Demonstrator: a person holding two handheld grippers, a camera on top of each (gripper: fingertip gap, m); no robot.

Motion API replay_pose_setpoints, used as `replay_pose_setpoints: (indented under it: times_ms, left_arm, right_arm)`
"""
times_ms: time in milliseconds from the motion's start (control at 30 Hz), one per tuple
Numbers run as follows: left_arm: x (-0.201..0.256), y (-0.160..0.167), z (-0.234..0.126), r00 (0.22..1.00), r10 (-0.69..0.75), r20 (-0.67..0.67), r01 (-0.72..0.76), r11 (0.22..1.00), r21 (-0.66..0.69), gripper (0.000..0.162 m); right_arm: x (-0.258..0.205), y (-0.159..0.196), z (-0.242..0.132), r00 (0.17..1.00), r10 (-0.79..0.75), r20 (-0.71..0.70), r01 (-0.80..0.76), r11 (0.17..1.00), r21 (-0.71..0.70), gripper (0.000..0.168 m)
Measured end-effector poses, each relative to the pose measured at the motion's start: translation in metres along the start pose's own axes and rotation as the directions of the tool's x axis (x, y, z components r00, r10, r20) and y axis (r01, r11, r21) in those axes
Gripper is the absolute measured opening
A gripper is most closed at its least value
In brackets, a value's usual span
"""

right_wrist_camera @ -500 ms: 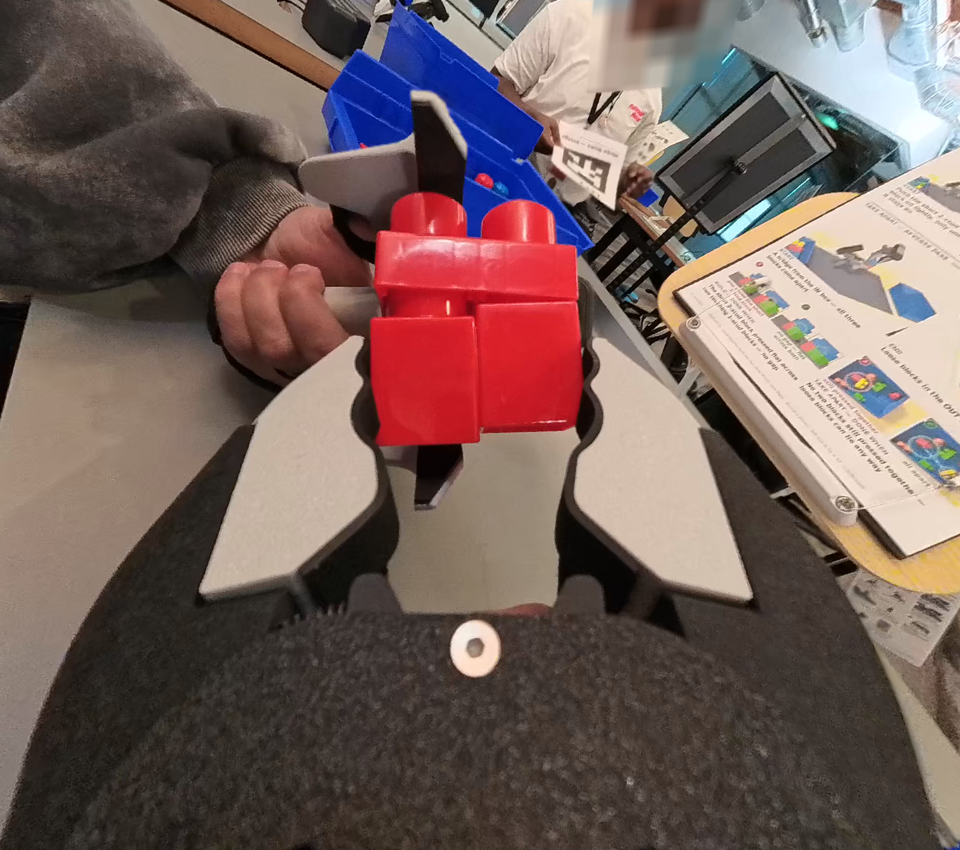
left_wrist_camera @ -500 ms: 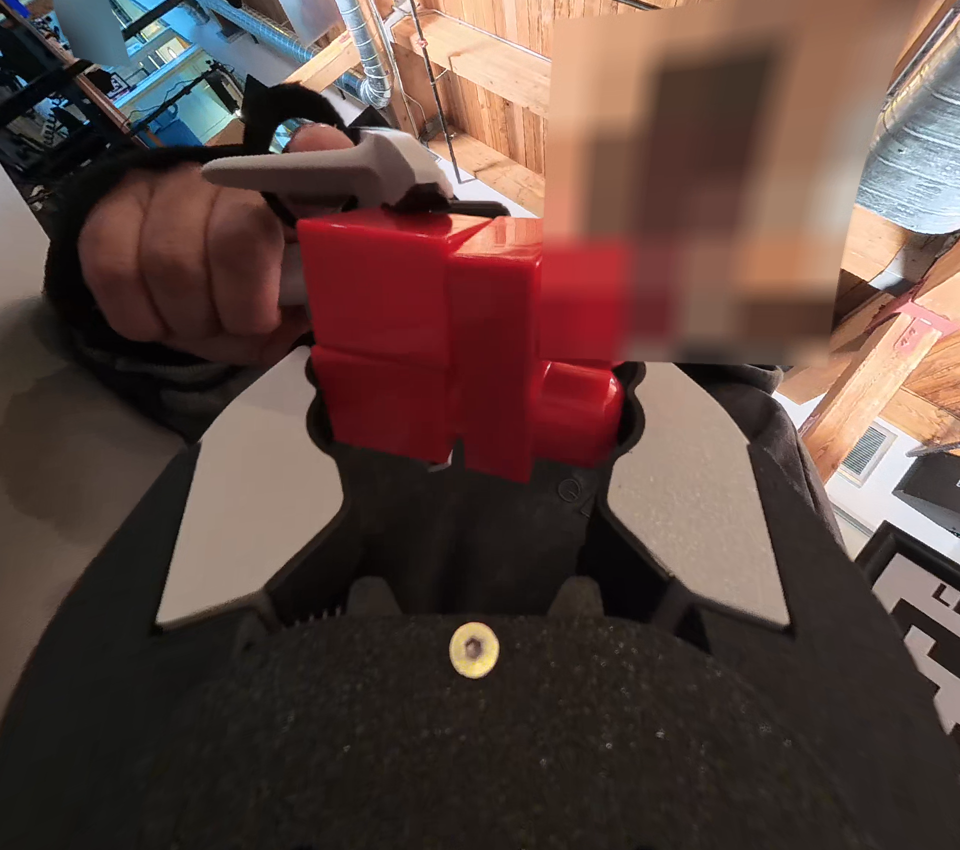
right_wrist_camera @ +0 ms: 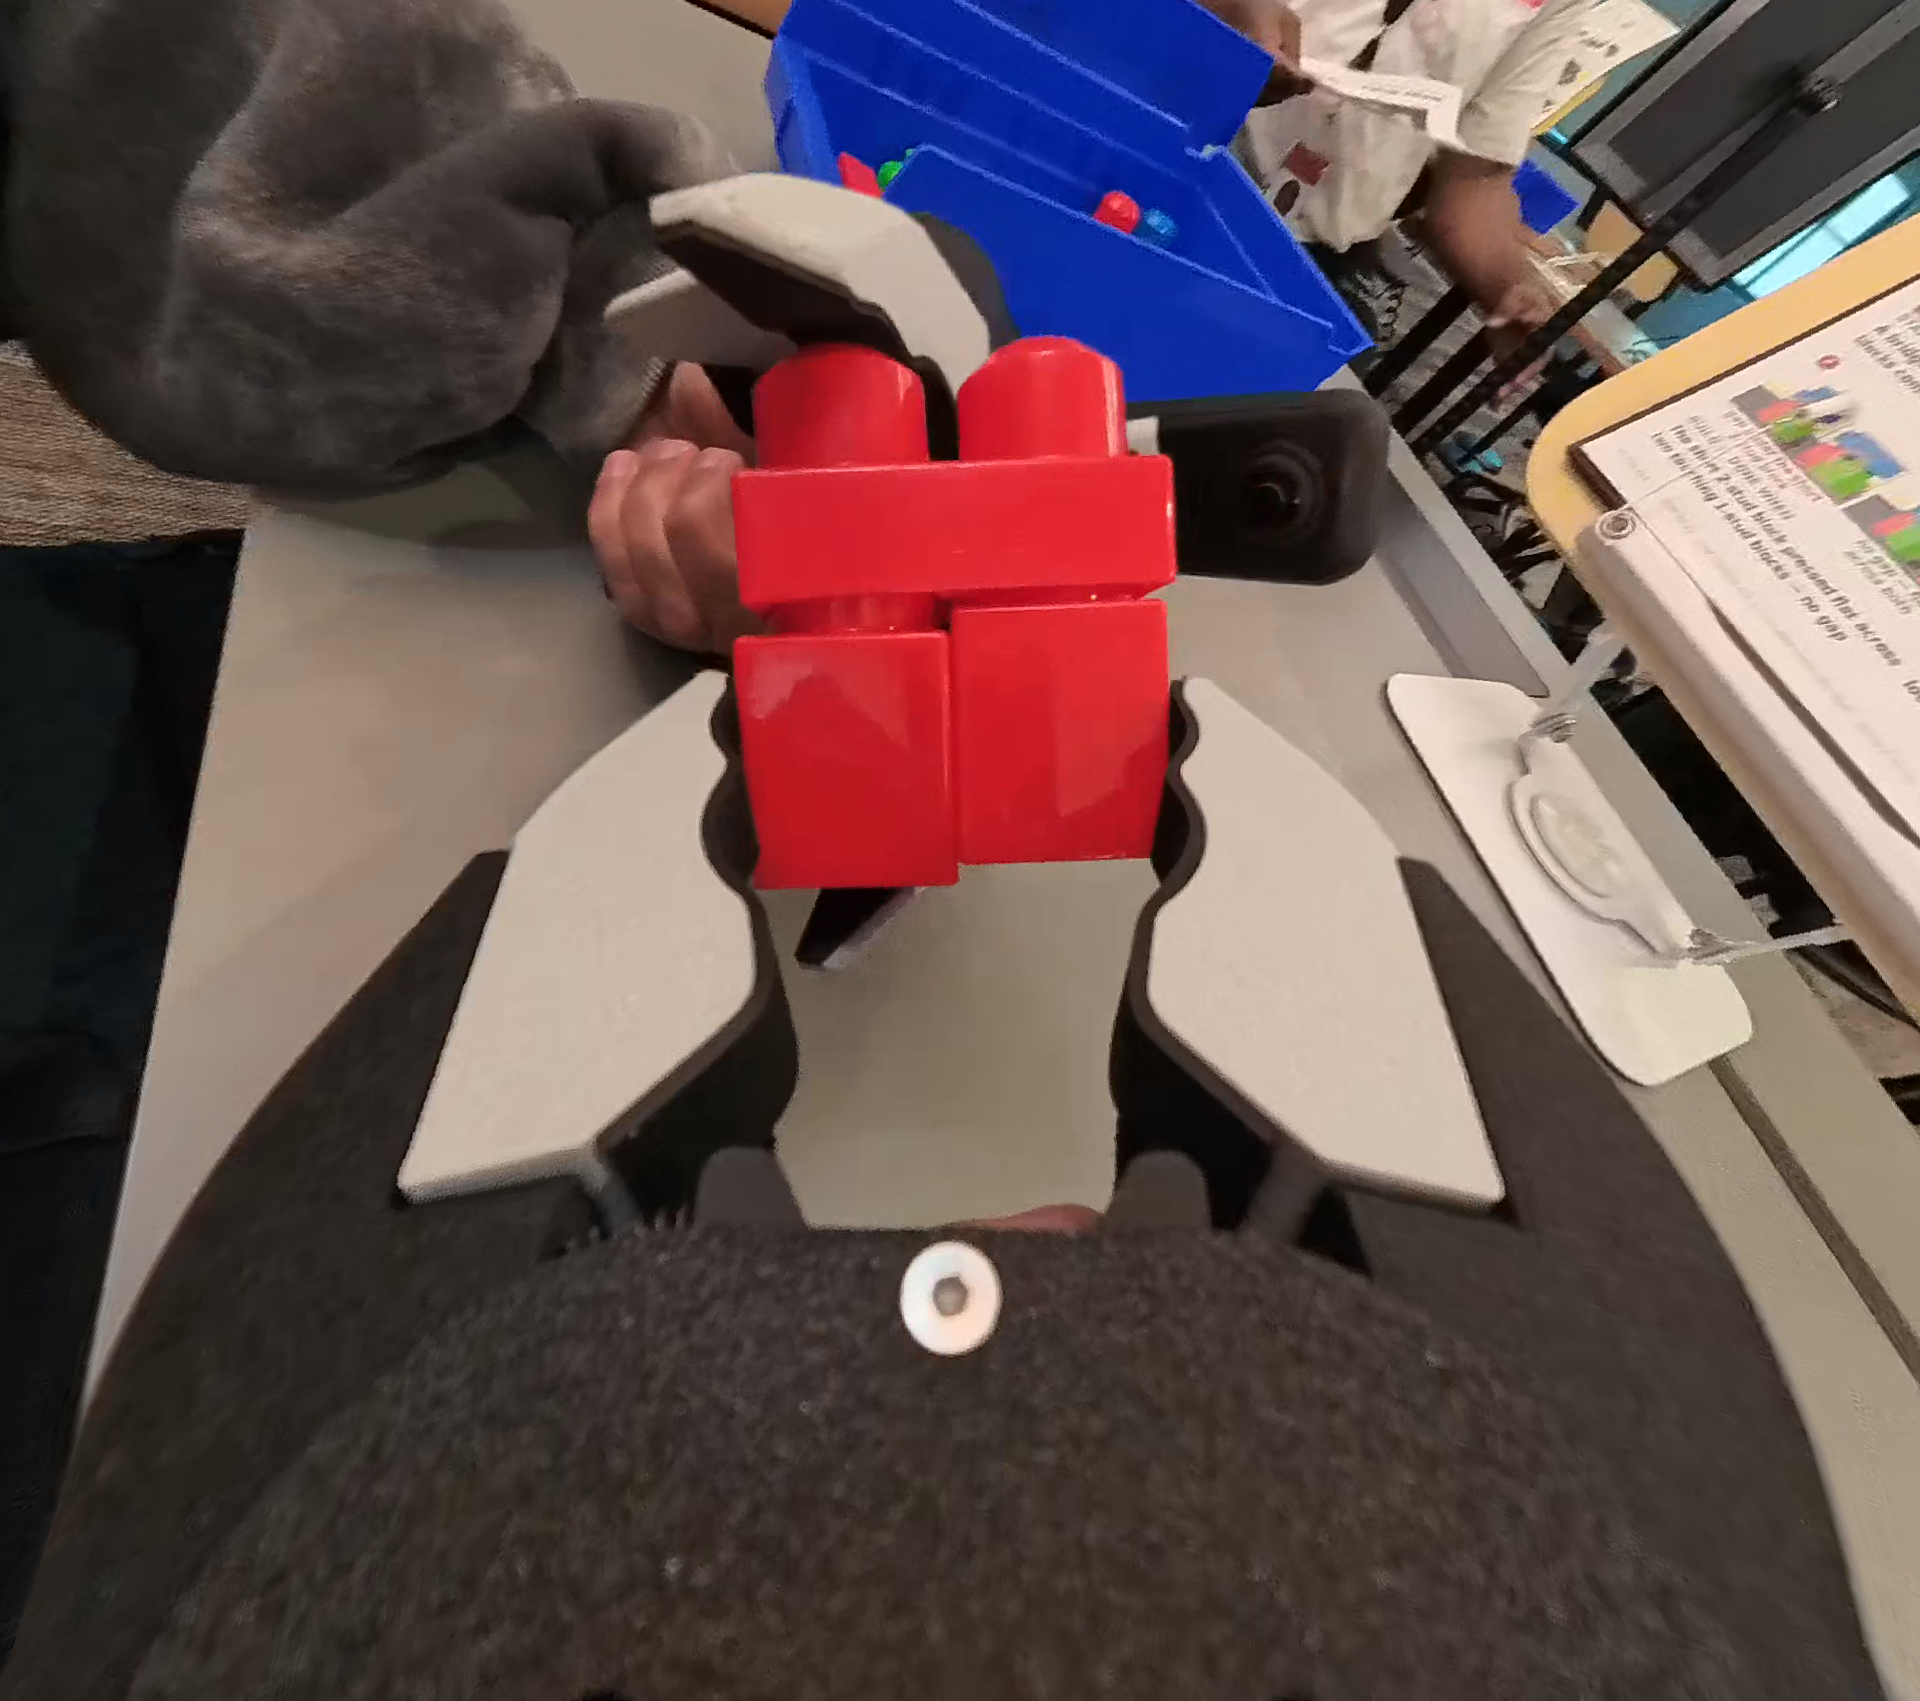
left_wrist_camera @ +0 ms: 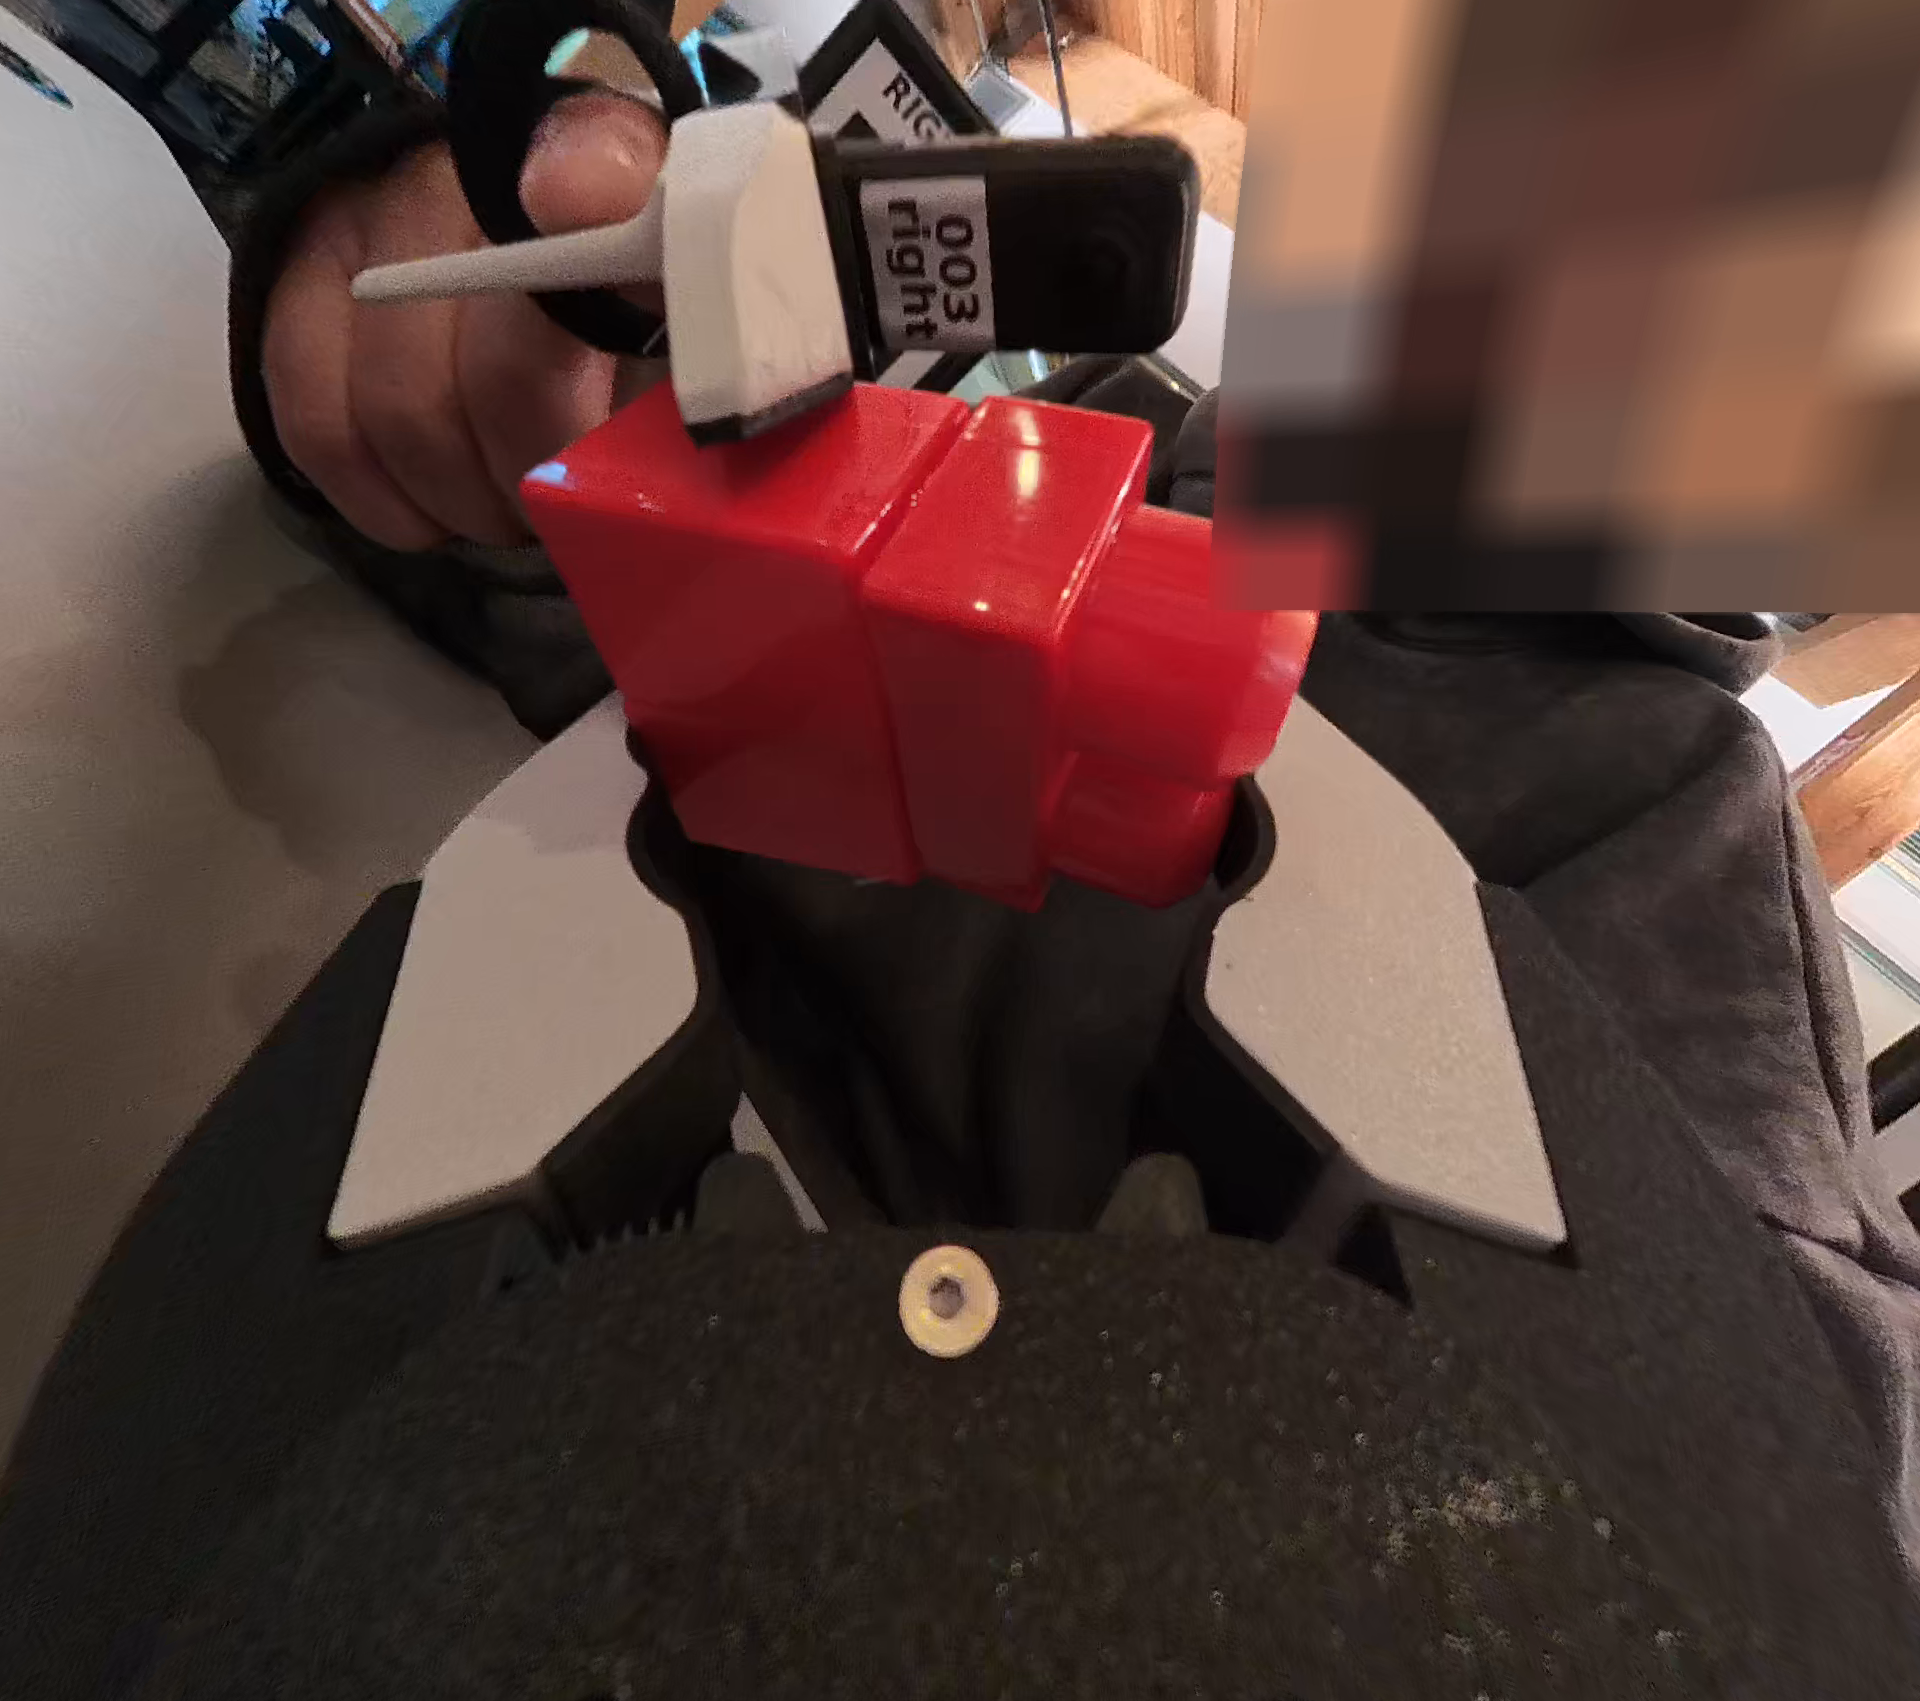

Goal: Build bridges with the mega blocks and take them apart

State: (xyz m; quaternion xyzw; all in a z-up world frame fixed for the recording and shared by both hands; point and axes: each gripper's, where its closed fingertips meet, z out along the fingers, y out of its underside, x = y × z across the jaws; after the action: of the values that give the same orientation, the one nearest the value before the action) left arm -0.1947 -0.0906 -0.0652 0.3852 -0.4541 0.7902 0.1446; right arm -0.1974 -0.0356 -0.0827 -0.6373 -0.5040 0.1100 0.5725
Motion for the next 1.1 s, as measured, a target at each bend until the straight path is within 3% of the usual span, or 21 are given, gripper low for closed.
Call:
replay_pose_setpoints:
  times_ms: [167,333,467,833,1100]
  left_arm:
    - [0.006,-0.002,0.003,1.0,0.008,0.023,-0.007,0.999,-0.04,0.103]
    - [0.016,-0.026,0.004,0.999,0.003,-0.04,0.002,0.989,0.147,0.107]
    - [0.012,-0.025,0.004,0.994,-0.028,-0.104,0.051,0.975,0.216,0.109]
    - [0.015,0.003,0.015,0.999,0.022,-0.042,-0.023,0.999,-0.023,0.106]
    - [0.008,-0.006,0.013,0.998,0.015,0.055,-0.016,1.0,0.008,0.106]
  right_arm:
    - [0.003,-0.01,-0.003,0.998,-0.04,-0.042,0.041,0.999,0.027,0.075]
    - [0.018,-0.018,-0.009,0.966,-0.161,-0.202,0.166,0.986,0.009,0.076]
    - [0.015,-0.013,-0.004,0.967,-0.165,-0.193,0.164,0.986,-0.019,0.076]
    - [-0.006,-0.016,-0.004,0.995,-0.094,-0.021,0.095,0.995,0.031,0.077]
    - [0.002,-0.013,-0.005,0.982,-0.155,-0.108,0.157,0.987,0.015,0.076]
